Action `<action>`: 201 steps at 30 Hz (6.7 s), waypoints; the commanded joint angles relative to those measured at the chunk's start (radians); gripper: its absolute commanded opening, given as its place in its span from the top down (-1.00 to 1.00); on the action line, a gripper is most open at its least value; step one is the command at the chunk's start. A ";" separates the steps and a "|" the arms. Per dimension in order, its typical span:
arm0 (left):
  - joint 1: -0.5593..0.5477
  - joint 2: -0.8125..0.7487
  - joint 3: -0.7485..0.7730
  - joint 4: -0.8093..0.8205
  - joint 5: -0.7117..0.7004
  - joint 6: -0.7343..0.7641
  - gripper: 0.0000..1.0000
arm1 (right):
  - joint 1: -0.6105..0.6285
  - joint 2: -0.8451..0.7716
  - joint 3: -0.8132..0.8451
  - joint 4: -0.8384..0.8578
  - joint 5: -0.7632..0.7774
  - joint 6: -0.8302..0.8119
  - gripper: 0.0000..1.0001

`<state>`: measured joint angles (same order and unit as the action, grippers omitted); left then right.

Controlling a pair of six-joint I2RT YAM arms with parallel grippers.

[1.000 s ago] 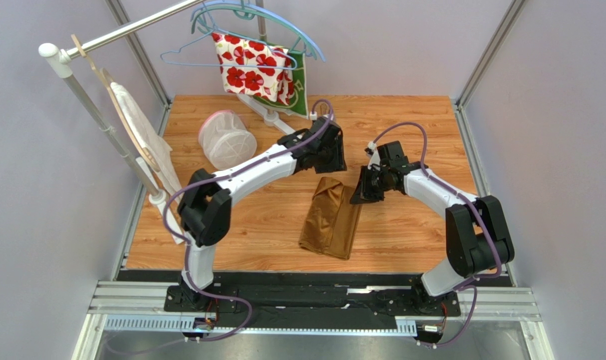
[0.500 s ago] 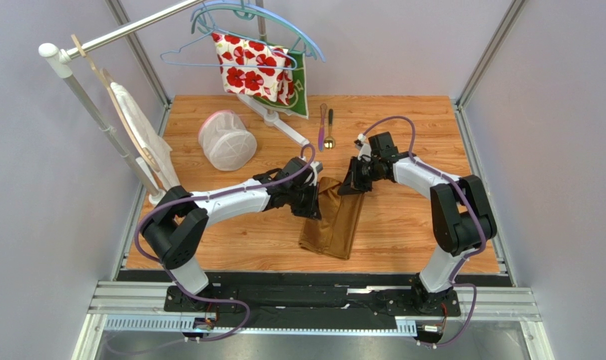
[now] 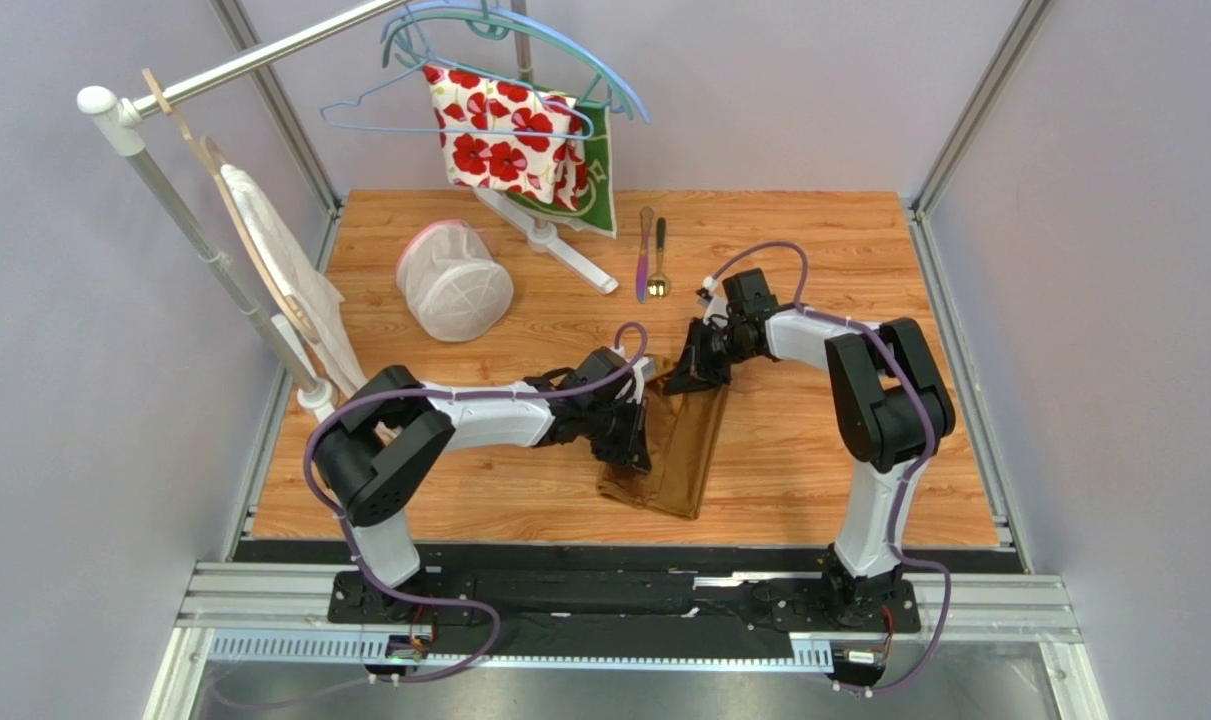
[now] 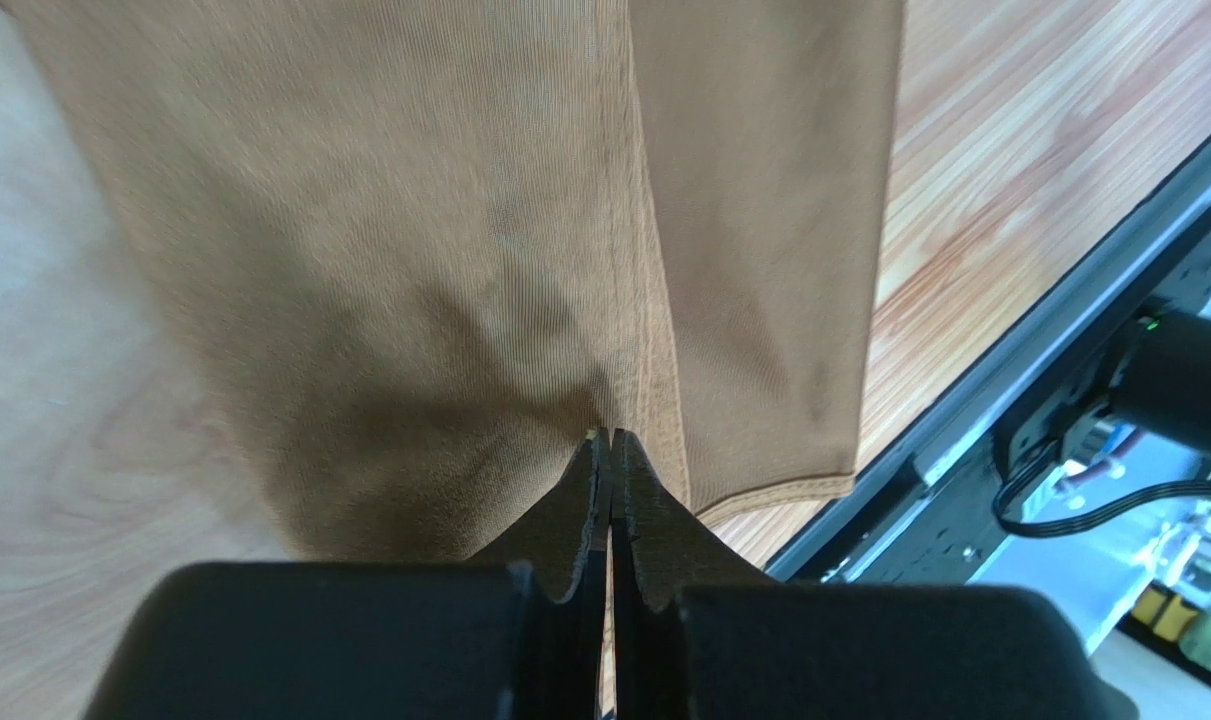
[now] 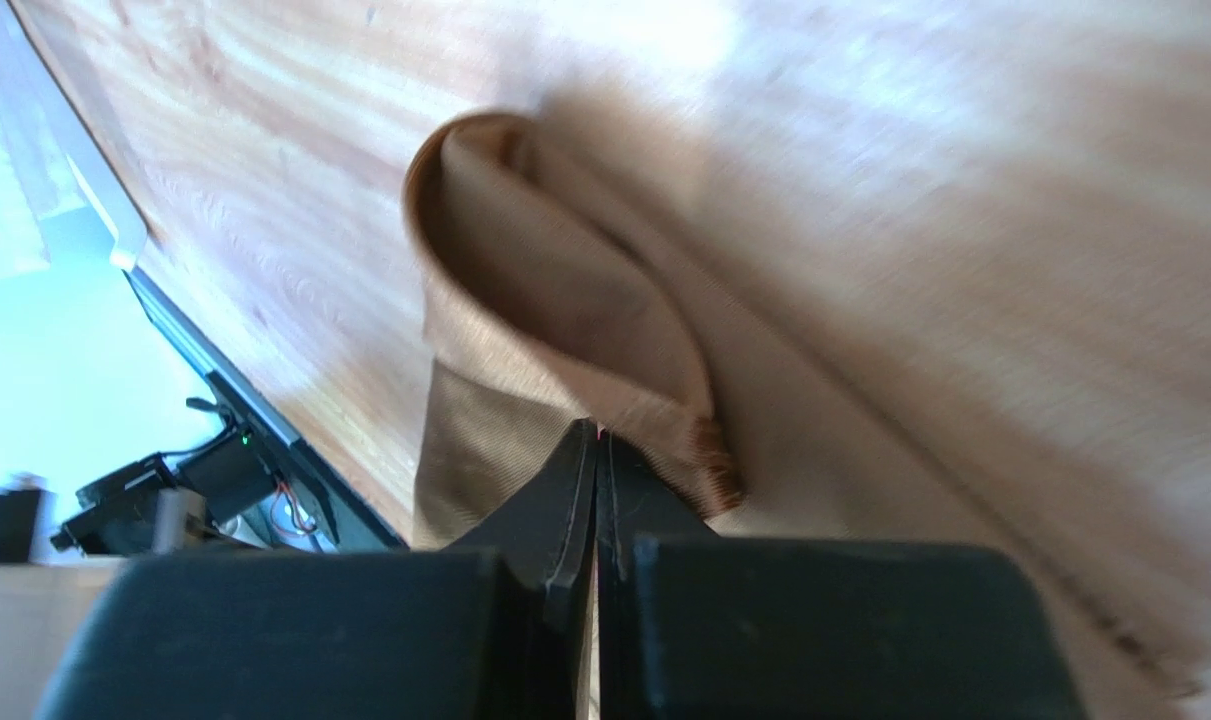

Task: Fold the napkin into a case and place the utensils inside
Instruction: Smooth out the 2/3-rectangle-folded napkin at the center of the board.

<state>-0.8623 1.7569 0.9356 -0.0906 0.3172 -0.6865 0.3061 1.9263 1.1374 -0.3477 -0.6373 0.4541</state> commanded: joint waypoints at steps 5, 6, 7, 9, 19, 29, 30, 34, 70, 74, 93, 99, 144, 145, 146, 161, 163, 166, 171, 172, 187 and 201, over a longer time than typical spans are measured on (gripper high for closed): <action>-0.035 0.029 -0.043 0.084 -0.003 -0.027 1.00 | -0.061 0.056 0.081 0.009 0.014 -0.072 1.00; -0.037 0.030 -0.041 0.084 -0.001 -0.025 1.00 | -0.064 0.065 0.090 0.009 0.008 -0.081 1.00; -0.038 0.030 -0.040 0.084 0.000 -0.027 1.00 | -0.067 0.091 0.096 0.007 0.007 -0.081 1.00; -0.041 0.027 -0.035 0.083 -0.004 -0.027 1.00 | -0.071 0.108 0.104 0.004 0.024 -0.086 1.00; -0.041 -0.122 0.031 -0.078 0.010 -0.024 0.79 | -0.064 0.073 0.148 -0.077 0.014 -0.069 0.99; -0.014 -0.164 -0.029 -0.084 0.016 0.016 0.94 | 0.005 -0.156 -0.034 -0.159 0.048 -0.077 0.57; -0.009 -0.174 -0.041 -0.083 0.016 0.016 0.95 | 0.019 -0.173 -0.054 -0.152 0.032 -0.071 0.56; 0.031 -0.204 -0.058 -0.078 0.054 0.022 0.96 | 0.115 -0.231 -0.142 -0.110 0.022 -0.052 0.45; 0.143 0.006 -0.336 0.434 0.342 -0.030 0.90 | 0.139 -0.118 -0.320 0.081 -0.005 0.009 1.00; 0.143 -0.072 -0.327 0.371 0.316 0.001 0.83 | 0.136 -0.122 -0.317 0.056 0.019 -0.014 1.00; 0.094 -0.060 -0.458 0.641 0.398 -0.146 0.83 | 0.134 -0.112 -0.311 0.035 0.018 -0.040 1.00; 0.077 -0.027 -0.497 0.615 0.304 -0.162 0.83 | 0.136 -0.108 -0.306 0.033 0.010 -0.038 1.00; 0.123 -0.326 -0.262 0.143 0.155 -0.024 0.77 | 0.143 0.042 0.137 0.124 -0.157 0.104 0.65; 0.158 -0.332 -0.217 0.109 0.151 -0.024 0.77 | 0.134 0.021 0.136 0.125 -0.153 0.110 0.62; 0.176 -0.335 -0.196 0.101 0.145 -0.025 0.78 | 0.120 0.011 0.134 0.131 -0.139 0.123 0.56; 0.347 0.048 0.173 0.094 0.126 -0.013 1.00 | 0.084 0.091 0.136 0.394 -0.119 0.377 1.00; 0.347 0.062 0.189 0.071 0.117 -0.019 1.00 | 0.083 0.105 0.131 0.398 -0.119 0.376 1.00; 0.347 0.093 0.200 0.068 0.105 -0.021 1.00 | 0.077 0.131 0.125 0.409 -0.111 0.367 1.00; 0.347 0.193 0.183 0.116 0.120 -0.039 1.00 | 0.062 0.178 0.117 0.444 -0.122 0.359 1.00; 0.347 0.208 0.178 0.135 0.123 -0.048 1.00 | 0.059 0.194 0.117 0.446 -0.127 0.353 1.00; 0.345 0.187 0.189 0.094 0.103 0.001 1.00 | -0.036 0.192 0.176 0.276 -0.156 0.154 1.00; 0.136 -0.065 0.310 -0.192 -0.055 0.119 -0.28 | -0.139 -0.367 -0.149 -0.129 0.188 0.080 0.00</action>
<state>-0.5911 1.7828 1.1839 -0.1814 0.3519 -0.6178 0.2188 1.6878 1.1240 -0.3656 -0.5484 0.5381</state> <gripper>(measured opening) 0.510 0.469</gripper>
